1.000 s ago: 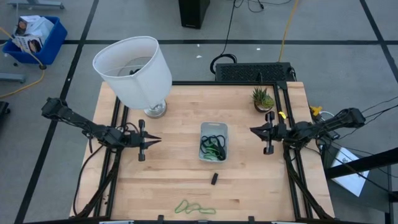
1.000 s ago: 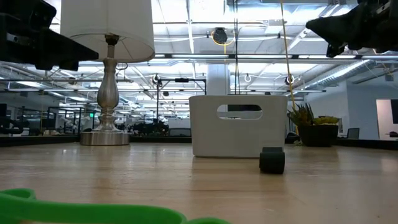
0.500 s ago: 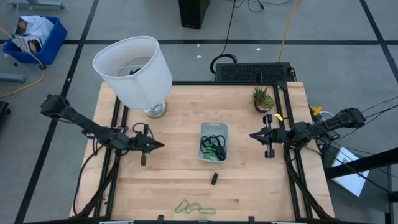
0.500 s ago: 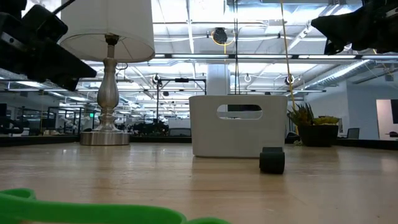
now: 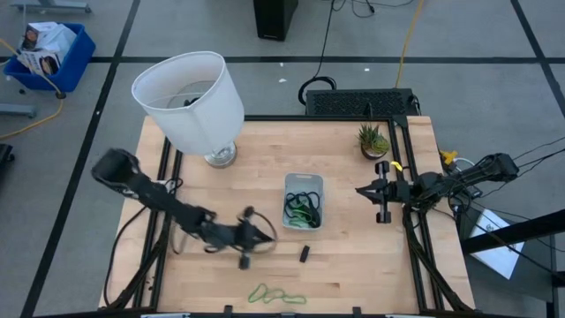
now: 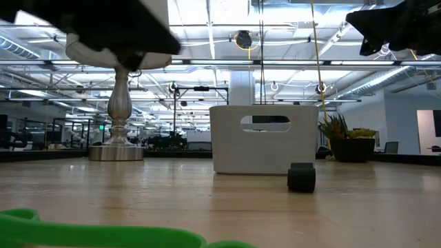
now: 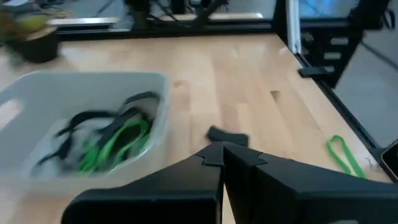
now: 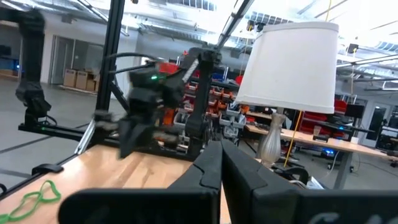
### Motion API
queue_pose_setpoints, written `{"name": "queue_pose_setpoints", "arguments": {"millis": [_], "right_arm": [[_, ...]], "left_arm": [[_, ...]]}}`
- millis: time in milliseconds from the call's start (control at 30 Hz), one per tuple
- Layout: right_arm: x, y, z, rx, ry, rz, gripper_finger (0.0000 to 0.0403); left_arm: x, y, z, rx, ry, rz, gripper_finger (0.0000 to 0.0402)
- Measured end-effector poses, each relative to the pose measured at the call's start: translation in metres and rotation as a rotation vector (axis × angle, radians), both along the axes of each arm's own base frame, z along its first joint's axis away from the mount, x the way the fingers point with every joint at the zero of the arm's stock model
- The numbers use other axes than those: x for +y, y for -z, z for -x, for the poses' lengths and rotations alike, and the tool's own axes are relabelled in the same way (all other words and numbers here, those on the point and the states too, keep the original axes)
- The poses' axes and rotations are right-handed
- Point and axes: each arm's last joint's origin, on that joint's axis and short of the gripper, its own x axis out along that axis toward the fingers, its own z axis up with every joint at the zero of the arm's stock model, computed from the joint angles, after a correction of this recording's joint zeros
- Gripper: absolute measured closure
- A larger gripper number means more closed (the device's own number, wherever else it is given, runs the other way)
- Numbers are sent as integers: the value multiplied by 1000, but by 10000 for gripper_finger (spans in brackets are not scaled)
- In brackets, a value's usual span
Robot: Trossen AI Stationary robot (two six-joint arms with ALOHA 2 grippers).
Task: Pick and place rubber bands into bin
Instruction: Put the black rubber band into the gray container
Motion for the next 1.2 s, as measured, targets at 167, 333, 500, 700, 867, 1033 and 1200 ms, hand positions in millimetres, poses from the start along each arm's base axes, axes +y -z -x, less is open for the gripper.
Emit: {"name": "queue_pose_setpoints", "arguments": {"millis": [167, 333, 500, 700, 867, 1033, 1200], "right_arm": [[0, -1, 0, -8, 0, -2, 403], [0, -1, 0, -15, 5, 16, 403], [0, -2, 1, -22, 8, 22, 403], [0, -2, 1, -21, 2, -1, 403], [0, -2, 0, -20, -3, -18, 403], [0, -2, 0, -18, -12, -53, 403], [0, -1, 0, -9, -15, -62, 403]], "left_arm": [[-26, 9, -44, 76, 88, -159, 374], [-46, 17, -75, 157, 129, -265, 311], [-58, 23, -96, 216, 174, -346, 233], [-58, 37, -111, 236, 208, -373, 162], [-50, 52, -119, 265, 239, -344, 137], [-45, 65, -123, 286, 232, -353, 142], [-42, 75, -128, 267, 219, -352, 160]]}}
